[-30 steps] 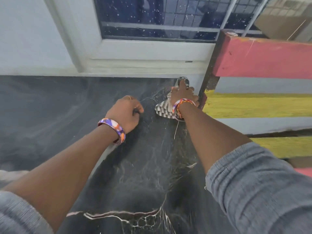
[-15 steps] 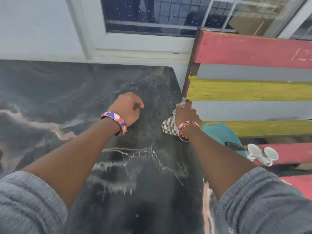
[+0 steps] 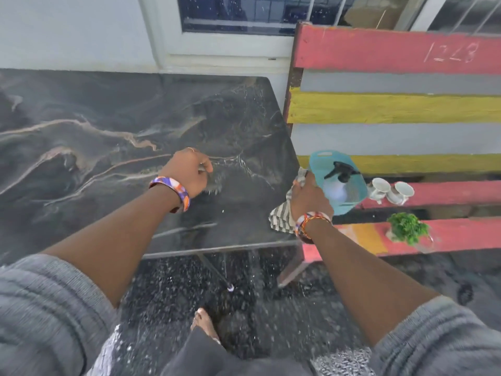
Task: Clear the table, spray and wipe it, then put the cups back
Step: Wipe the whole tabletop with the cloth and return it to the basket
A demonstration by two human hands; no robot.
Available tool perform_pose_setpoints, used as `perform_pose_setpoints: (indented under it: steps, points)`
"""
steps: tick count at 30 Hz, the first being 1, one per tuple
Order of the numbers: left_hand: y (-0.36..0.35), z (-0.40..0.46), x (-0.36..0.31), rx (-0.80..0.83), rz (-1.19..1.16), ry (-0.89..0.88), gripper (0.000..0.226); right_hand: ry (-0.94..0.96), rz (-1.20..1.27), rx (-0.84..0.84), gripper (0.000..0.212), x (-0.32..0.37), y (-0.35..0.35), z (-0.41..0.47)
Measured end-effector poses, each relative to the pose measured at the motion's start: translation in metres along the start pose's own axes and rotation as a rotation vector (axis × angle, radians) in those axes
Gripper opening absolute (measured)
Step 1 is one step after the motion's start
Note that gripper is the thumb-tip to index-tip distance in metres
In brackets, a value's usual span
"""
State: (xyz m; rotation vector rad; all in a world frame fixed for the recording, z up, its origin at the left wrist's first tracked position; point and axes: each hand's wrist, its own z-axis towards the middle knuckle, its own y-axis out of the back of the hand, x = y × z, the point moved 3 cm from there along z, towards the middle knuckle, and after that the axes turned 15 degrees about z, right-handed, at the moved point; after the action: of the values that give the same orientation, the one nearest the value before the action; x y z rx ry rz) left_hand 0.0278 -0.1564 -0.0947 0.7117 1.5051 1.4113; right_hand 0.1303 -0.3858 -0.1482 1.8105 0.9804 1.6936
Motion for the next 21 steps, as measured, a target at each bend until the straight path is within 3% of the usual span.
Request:
perform_pose_setpoints:
  steps: [10, 21]
  points:
    - [0.010, -0.063, 0.042, -0.077, 0.078, 0.143, 0.030, 0.311, -0.102, -0.152, 0.065, -0.023, -0.019, -0.089]
    - [0.040, -0.097, 0.151, -0.224, 0.078, 0.281, 0.029, 0.600, -0.125, -0.084, 0.045, 0.065, -0.102, -0.142]
